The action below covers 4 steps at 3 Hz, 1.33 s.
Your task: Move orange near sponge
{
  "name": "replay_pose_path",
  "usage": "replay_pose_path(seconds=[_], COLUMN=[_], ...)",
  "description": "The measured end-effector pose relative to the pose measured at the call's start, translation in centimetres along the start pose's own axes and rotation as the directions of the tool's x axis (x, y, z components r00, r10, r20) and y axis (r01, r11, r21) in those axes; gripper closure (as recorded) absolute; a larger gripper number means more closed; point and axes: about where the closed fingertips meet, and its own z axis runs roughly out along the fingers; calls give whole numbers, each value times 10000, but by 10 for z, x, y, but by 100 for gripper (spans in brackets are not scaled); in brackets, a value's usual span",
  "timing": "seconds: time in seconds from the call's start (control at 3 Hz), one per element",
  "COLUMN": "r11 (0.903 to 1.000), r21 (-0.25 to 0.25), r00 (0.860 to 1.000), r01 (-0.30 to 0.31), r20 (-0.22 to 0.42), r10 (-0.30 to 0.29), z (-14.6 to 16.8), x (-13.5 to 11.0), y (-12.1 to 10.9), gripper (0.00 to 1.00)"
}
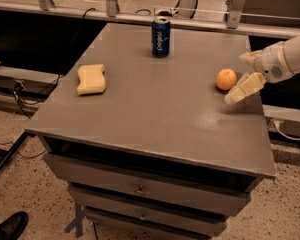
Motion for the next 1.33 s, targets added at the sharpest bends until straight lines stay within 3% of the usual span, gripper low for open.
replay_pose_path(seconds=[1.33], r11=[9982], r21=[-374], r00=[9980], r01=[-476], r20=[406], r10=[491], z=[6], x=[-2], y=[6], gripper=[0])
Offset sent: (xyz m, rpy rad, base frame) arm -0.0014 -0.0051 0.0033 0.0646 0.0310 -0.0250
